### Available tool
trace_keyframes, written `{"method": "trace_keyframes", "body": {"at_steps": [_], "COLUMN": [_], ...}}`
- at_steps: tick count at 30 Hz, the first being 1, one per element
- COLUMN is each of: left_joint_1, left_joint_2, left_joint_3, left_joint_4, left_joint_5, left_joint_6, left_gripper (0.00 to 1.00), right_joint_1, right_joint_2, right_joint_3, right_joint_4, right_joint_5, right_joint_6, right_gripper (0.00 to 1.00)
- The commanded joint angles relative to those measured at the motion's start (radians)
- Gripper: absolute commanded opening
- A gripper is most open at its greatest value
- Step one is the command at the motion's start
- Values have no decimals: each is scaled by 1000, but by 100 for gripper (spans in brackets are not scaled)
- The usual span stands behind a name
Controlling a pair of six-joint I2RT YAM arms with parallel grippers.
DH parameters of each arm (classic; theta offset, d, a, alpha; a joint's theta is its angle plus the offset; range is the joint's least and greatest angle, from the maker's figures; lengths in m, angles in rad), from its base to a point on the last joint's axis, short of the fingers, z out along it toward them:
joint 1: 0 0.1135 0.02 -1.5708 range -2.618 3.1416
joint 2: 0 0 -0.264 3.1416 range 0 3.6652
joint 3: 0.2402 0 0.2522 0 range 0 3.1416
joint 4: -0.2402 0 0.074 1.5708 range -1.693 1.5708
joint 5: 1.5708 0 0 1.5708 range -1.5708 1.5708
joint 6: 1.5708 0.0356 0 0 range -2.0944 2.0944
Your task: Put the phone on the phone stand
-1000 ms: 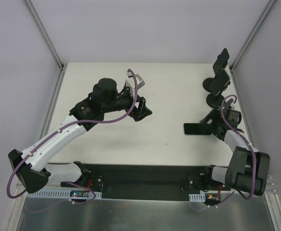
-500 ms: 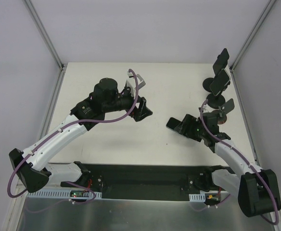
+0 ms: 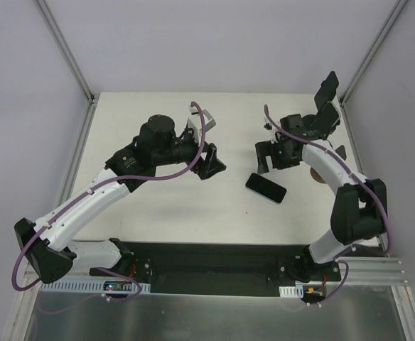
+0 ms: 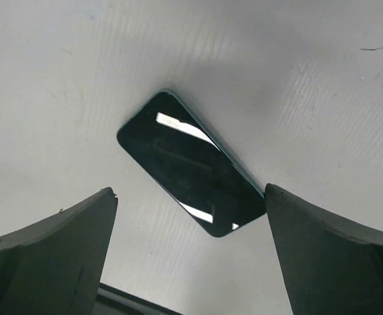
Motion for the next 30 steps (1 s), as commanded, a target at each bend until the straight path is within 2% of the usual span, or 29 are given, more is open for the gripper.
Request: {"method": "trace_keyframes", "body": {"at_steps": [1,10,17,26,28,30], "left_joint_1": [-8,-8,-8,-8,-8,-7], "left_joint_2": [-11,-11,-6,0,-1,-3], "left_joint_3": [4,9,10,6,7,6], "left_joint_4": [32,32,32,36,38,38], "left_joint_5": [11,36,40,43,46,45], "left_joint_6": [-5,-13,-16,-18,-19,-18], "left_gripper": [78,78,78,78,78,78], "right_joint_1": [19,45,89,131,135,140], "right_joint_2": [154,214,272,372,381,389], "right_joint_3": [119,110,101,153,151,153], "right_joint_4": [-251,-185,-125,-127,-127,-131], "right_joint_5": [-27,-82,25,60,65,60], "right_joint_6": [-290,-404,-418,-421,-403,-392], "right_gripper": [97,97,97,96,99,91]}}
